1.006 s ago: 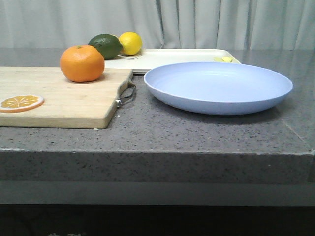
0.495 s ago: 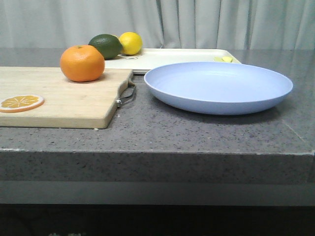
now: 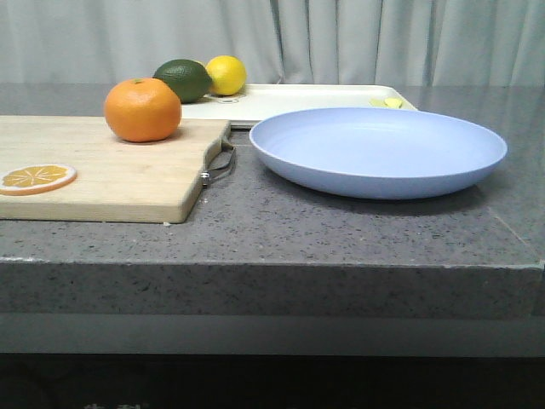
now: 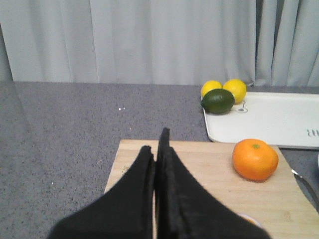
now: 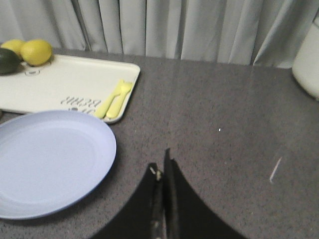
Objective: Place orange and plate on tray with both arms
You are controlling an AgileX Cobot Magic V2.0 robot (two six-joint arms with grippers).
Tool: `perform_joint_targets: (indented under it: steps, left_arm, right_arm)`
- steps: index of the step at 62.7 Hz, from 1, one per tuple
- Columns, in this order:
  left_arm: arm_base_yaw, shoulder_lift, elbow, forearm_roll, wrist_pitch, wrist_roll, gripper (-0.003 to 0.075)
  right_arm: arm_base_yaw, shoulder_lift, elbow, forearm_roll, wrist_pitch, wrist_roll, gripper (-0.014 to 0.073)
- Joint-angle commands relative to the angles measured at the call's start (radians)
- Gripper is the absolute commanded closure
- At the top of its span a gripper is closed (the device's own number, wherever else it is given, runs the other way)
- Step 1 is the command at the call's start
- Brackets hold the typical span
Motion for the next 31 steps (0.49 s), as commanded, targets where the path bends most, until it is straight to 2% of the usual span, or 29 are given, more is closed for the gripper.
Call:
perform_joint_targets:
  steps: [1,31]
  left_arm:
    - [0.003,0.054,-0.034,-0.013,-0.041,-0.008,0.0738]
    - [0.003,0.147,-0.032,-0.013,-0.033,-0.008,0.0737]
  right_arm:
    - [-0.008,0.058,-0.035,-0.001,-0.034,-0.001,0.0664]
    - [-0.008,0.156,-0.035,-0.002,0.047,-0.007,0.0658]
